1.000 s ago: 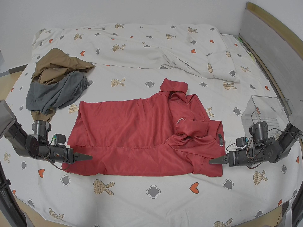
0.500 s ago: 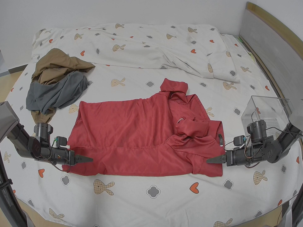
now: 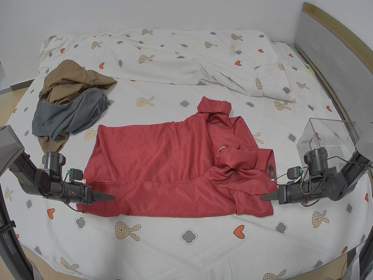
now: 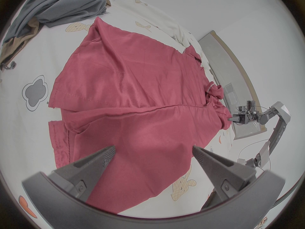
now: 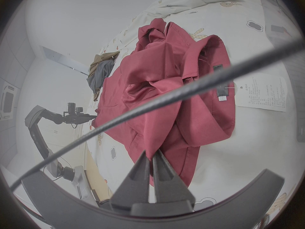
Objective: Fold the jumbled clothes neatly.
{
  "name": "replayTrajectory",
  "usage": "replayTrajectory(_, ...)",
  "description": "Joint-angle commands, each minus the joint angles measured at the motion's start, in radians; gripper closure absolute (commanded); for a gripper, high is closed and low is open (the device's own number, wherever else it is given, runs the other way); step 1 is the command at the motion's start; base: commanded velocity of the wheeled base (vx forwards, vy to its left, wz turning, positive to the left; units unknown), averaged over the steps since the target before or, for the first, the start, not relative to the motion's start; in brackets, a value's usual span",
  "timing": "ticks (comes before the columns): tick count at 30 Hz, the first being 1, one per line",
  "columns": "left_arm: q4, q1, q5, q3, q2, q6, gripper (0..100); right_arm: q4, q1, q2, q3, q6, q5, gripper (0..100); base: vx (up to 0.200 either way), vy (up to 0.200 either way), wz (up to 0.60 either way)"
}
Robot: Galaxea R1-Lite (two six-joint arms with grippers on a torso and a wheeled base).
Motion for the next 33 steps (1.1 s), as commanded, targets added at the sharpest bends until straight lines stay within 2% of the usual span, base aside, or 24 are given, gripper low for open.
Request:
replayTrajectory(1,-0.002,0.001,0.002,-0.003,0.007,-0.001,0,0.002,-0.006,-0.005,-0.032,0.001,-0.001,100,0.000,0.000,0.00)
replayTrajectory(5,0.000,0.001,0.002,-0.007,0.009,-0.003,0,0.010,-0.017,-0.021,-0.101,0.034,-0.003,100,0.000,0.000,0.00)
replayTrajectory(6,0.000,0.001,0.002,-0.009,0.011,-0.003,0,0.016,-0.019,-0.044,-0.138,0.073,-0.006,100,0.000,0.000,0.00)
replayTrajectory(10,0.000,0.003,0.002,-0.011,0.011,-0.003,0,0.057,-0.020,-0.048,-0.192,0.090,-0.006,100,0.000,0.000,0.00)
replayTrajectory(13,0.000,0.006,0.005,-0.015,0.009,-0.004,0,0.189,-0.022,-0.035,-0.293,0.080,-0.009,100,0.000,0.000,0.00)
replayTrajectory(20,0.004,0.021,0.006,-0.026,0.011,-0.012,0,0.367,-0.069,0.004,-0.394,-0.009,-0.011,100,0.000,0.000,0.00)
replayTrajectory(26,0.006,0.036,0.029,-0.032,0.018,-0.012,0,0.387,-0.091,0.028,-0.405,-0.020,-0.012,100,0.000,0.000,0.00)
replayTrajectory(33,0.006,0.047,0.045,-0.034,0.018,-0.012,0,0.378,-0.075,0.051,-0.409,-0.020,-0.011,100,0.000,0.000,0.00)
